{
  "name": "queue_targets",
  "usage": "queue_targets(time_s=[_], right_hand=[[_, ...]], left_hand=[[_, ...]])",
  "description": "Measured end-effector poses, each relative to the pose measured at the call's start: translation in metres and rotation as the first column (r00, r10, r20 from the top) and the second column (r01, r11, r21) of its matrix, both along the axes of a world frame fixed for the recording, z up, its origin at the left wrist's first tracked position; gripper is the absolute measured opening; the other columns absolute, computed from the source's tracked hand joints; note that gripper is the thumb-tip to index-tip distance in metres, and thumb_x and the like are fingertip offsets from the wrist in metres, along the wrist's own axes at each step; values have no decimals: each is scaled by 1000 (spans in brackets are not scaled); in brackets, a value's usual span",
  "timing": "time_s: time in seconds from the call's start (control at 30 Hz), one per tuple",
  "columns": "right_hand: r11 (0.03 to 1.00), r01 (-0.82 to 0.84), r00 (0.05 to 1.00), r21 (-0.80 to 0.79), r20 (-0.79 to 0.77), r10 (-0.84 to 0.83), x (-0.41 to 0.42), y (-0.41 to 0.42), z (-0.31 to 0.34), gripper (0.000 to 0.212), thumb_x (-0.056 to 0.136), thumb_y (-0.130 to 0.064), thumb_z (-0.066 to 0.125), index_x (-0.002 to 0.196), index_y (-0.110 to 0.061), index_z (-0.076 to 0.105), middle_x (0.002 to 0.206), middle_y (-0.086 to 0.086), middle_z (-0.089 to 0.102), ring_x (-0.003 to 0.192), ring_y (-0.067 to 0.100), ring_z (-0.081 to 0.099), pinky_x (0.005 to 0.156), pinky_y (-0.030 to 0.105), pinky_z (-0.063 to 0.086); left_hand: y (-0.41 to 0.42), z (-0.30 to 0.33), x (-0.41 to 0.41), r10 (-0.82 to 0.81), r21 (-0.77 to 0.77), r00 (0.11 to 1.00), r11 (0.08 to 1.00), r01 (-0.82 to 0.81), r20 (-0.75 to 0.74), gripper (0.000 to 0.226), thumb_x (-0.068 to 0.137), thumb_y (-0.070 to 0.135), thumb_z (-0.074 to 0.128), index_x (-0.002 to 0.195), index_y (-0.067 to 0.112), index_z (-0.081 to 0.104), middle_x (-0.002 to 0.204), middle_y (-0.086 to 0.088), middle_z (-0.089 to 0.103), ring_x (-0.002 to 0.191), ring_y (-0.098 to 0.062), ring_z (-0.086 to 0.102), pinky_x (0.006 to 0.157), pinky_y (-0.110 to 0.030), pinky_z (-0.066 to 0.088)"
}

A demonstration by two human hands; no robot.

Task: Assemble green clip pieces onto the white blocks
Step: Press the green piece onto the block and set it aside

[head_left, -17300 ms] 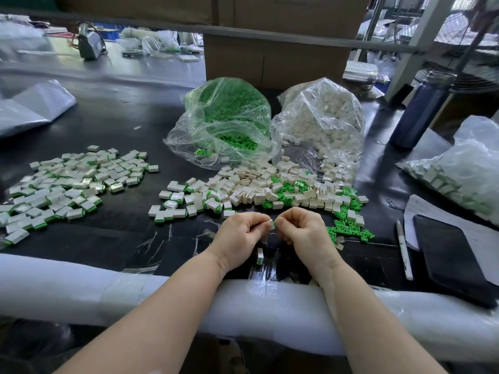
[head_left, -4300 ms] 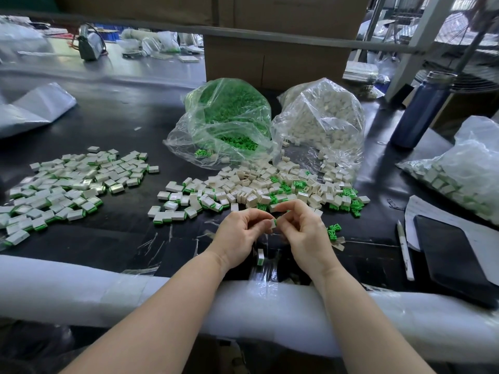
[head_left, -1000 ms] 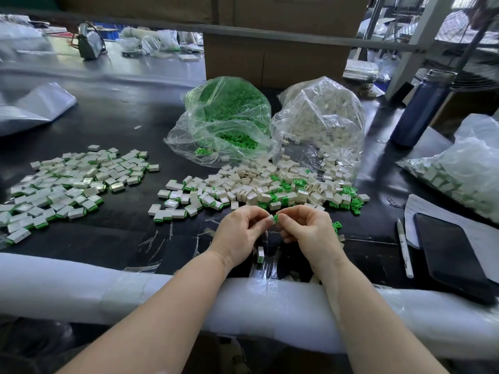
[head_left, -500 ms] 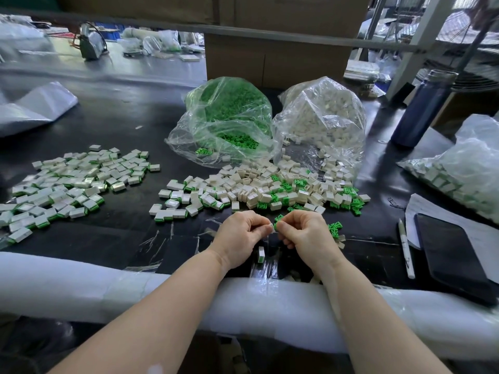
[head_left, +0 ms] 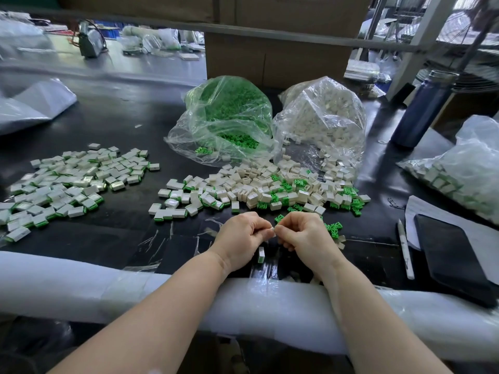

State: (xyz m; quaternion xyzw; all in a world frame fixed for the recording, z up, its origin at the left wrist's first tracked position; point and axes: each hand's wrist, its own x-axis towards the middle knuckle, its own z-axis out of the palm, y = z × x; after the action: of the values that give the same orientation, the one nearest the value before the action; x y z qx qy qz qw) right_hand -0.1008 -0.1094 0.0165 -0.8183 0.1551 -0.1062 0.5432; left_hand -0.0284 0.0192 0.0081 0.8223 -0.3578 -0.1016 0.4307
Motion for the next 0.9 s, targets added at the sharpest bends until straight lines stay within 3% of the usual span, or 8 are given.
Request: queue_targets(time_s=[0.13,0.33,0.43,0.6,0.73,0.8,0.9], right_hand=[[999,30,999,18,34,-31,1,1,-1,20,84,-4,65,66,-14,62,55,-2,59,45,-1,50,49,14,43],[970,91,979,224,158,-128,0,2,-2,10,81,-6,70,71,-8,66,53,-3,63,47,2,55,47,15,45],[974,72,976,215,184,-113,0,3,-1,11,77,-4,73,69,-9,67,54,-1,64,48,5,55,47,16,45],[980,24,974,196,217,-67,0,2,-2,11,79,-6,71,70,-12,68,60,-3,65,54,6,57,51,17,46],[954,10,973,301,218,-79,1,2,-5,6,89,-12,61,92,-14,66,85,3,70,76,13,67,63,22,53],[968,-49,984,245,179,5,3,4,-6,12,93,-18,55,95,-16,66,86,2,70,79,10,66,66,20,52],[980,-141,984,142,127,123,3,4,-4,21,95,-23,50,86,-20,68,80,2,67,75,7,62,67,17,50]], left_hand=[[0,-1,0,14,-6,1000,1000,-14,6,16,88,19,62,97,10,72,78,9,55,82,-15,55,84,-37,46],[-2,3,-2,68,-177,980,979,-102,-189,12,86,20,65,94,15,72,86,-5,72,84,-22,66,85,-39,52],[-2,4,-2,59,-197,972,975,-105,-227,9,84,16,67,90,21,71,82,-6,70,77,-18,63,83,-37,53],[-1,4,-1,49,-217,966,970,-107,-254,15,83,7,64,81,21,67,80,-15,68,76,-31,61,81,-43,52],[0,6,-1,14,-254,971,964,-76,-239,18,83,4,64,83,22,66,88,0,58,76,-15,55,77,-26,50],[0,6,-1,-5,-264,971,963,-60,-238,16,83,4,65,86,20,66,100,0,51,77,-13,51,73,-14,46],[1,7,-1,-30,-259,970,965,-35,-241,17,83,6,66,87,22,65,109,-2,44,76,-11,47,72,-8,42]])
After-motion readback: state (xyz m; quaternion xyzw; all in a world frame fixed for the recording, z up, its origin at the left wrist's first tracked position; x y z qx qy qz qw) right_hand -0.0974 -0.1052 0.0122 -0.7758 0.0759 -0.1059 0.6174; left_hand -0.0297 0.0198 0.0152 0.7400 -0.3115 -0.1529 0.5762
